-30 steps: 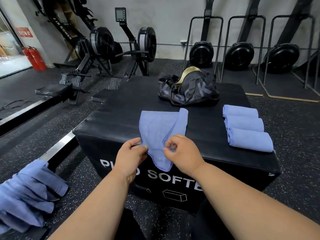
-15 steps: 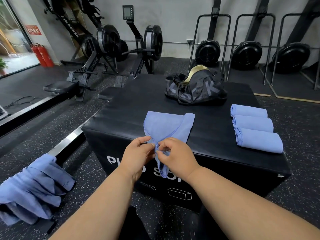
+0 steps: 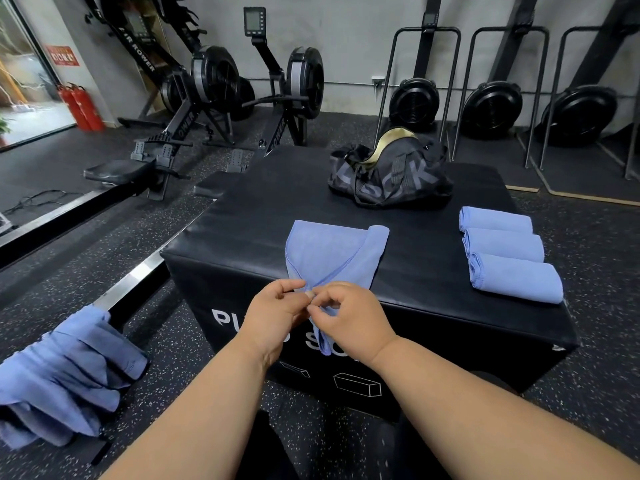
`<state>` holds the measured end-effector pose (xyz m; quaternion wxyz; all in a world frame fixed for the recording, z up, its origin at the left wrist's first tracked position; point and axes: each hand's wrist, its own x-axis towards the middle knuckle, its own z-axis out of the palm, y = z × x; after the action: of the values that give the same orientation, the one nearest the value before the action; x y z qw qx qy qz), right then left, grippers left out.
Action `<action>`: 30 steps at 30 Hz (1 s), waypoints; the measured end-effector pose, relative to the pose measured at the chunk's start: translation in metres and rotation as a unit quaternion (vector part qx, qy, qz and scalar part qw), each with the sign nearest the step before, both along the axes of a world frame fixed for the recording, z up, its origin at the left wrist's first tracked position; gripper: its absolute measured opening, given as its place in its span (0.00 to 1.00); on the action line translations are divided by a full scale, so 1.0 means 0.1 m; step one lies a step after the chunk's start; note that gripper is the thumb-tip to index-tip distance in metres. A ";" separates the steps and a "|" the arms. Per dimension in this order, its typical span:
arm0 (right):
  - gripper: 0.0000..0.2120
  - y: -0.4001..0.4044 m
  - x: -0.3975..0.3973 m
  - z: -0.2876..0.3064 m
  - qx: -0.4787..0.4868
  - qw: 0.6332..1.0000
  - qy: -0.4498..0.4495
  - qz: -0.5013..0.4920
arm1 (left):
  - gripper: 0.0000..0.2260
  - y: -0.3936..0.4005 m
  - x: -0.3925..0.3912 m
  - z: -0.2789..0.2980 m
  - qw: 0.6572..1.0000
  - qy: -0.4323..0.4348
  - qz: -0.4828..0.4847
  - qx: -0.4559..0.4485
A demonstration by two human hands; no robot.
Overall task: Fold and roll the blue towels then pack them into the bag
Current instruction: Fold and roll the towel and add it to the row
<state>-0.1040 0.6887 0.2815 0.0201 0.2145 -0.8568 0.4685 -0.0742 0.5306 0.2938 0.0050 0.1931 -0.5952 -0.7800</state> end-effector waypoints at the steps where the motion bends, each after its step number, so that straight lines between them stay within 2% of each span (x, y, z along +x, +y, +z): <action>1: 0.06 0.01 0.01 -0.01 -0.025 0.999 -0.023 -0.005 | 0.13 -0.01 0.00 -0.02 1.000 0.001 0.002 -0.011; 3: 0.06 0.02 0.02 -0.01 -0.065 0.995 -0.074 -0.014 | 0.13 -0.02 0.00 -0.04 1.000 0.005 0.001 -0.020; 5: 0.05 0.06 -0.01 -0.03 -0.068 0.993 -0.083 -0.040 | 0.14 -0.04 0.01 -0.05 1.000 0.014 -0.007 -0.017; 10: 0.10 0.32 -0.26 -0.04 -0.032 0.991 -0.064 -0.114 | 0.12 -0.15 0.03 -0.03 0.995 0.044 -0.006 -0.085; 16: 0.16 0.59 -0.81 -0.05 0.047 0.984 -0.059 -0.163 | 0.06 -0.29 0.06 -0.13 0.983 0.034 0.011 -0.181; 24: 0.26 0.73 -1.52 -0.03 0.120 0.967 -0.125 -0.187 | 0.13 -0.49 0.02 -0.28 0.967 -0.019 0.068 -0.245; 26: 0.24 0.72 -1.66 -0.06 0.165 0.959 -0.142 -0.179 | 0.14 -0.56 -0.01 -0.32 0.961 -0.023 0.076 -0.263; 29: 0.15 0.69 -1.75 -0.07 0.265 0.934 -0.138 -0.194 | 0.14 -0.65 -0.06 -0.37 0.951 -0.029 0.086 -0.295; 30: 0.14 0.68 -1.76 -0.09 0.270 0.931 -0.139 -0.200 | 0.14 -0.68 -0.08 -0.39 0.948 -0.035 0.086 -0.305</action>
<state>-0.2799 0.7569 0.2723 -0.0649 -0.0313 -0.9704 0.2304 -0.0818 0.4627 0.2546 0.1099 0.2604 -0.7856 -0.5504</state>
